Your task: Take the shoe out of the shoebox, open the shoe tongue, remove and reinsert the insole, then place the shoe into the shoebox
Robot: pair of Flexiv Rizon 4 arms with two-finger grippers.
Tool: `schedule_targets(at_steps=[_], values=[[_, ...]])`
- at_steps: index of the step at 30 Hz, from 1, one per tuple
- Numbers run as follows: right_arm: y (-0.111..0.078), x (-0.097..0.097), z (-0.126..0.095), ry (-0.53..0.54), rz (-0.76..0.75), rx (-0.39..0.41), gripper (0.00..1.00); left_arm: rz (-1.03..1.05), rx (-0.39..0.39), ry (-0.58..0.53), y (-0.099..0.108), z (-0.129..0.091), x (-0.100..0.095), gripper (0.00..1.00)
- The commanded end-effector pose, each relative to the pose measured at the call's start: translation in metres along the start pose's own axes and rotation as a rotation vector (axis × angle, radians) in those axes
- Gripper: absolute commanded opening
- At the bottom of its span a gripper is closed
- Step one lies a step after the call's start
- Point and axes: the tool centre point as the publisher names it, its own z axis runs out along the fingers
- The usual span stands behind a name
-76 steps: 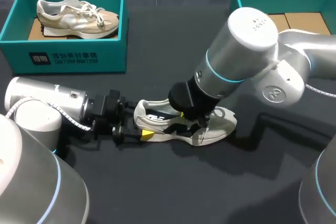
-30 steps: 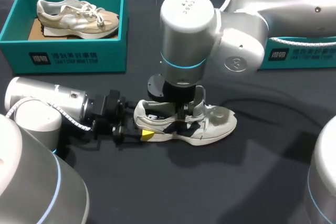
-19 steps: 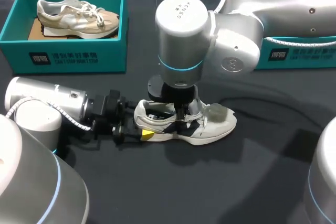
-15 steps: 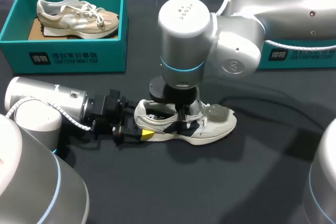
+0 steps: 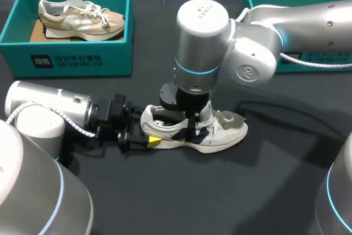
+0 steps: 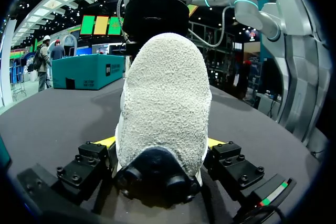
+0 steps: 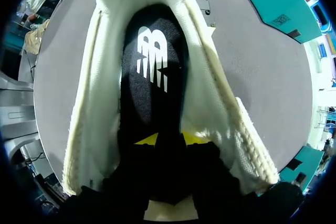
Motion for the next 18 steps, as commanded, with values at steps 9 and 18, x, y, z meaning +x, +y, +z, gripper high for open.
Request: schedule_targets(at_steps=[9, 18], values=[[0.001, 0.034, 0.033, 0.023, 0.038, -0.029, 0.00, -0.001, 0.000, -0.001, 0.002, 0.001, -0.002, 0.00], [-0.005, 0.037, 0.005, -0.044, 0.016, -0.113, 0.00, -0.001, 0.000, -0.001, 0.002, 0.001, -0.002, 0.00]])
